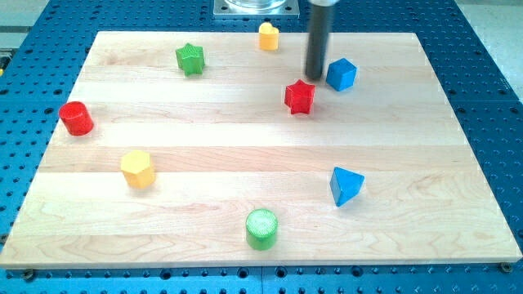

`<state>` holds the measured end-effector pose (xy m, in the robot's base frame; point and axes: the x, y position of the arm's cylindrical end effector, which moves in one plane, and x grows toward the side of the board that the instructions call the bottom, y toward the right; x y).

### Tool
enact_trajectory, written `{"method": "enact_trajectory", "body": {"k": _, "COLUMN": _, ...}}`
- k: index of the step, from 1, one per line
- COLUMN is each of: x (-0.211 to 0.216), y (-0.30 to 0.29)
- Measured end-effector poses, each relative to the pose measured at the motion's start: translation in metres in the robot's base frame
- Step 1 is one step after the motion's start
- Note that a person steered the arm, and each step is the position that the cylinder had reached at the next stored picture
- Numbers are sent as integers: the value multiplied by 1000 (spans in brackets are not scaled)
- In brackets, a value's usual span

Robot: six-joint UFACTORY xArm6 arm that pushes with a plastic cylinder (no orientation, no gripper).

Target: Push the triangle diagonally top to the green circle

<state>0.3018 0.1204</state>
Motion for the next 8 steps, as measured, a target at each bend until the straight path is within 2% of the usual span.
{"method": "enact_trajectory", "body": {"k": 1, "x": 15, "y": 53}}
{"method": "enact_trajectory", "body": {"k": 3, "x": 94, "y": 87}}
{"method": "enact_trajectory", "body": {"k": 4, "x": 97, "y": 75}}
{"method": "enact_trajectory", "body": {"k": 6, "x": 122, "y": 105}}
{"method": "enact_trajectory", "body": {"k": 8, "x": 254, "y": 101}}
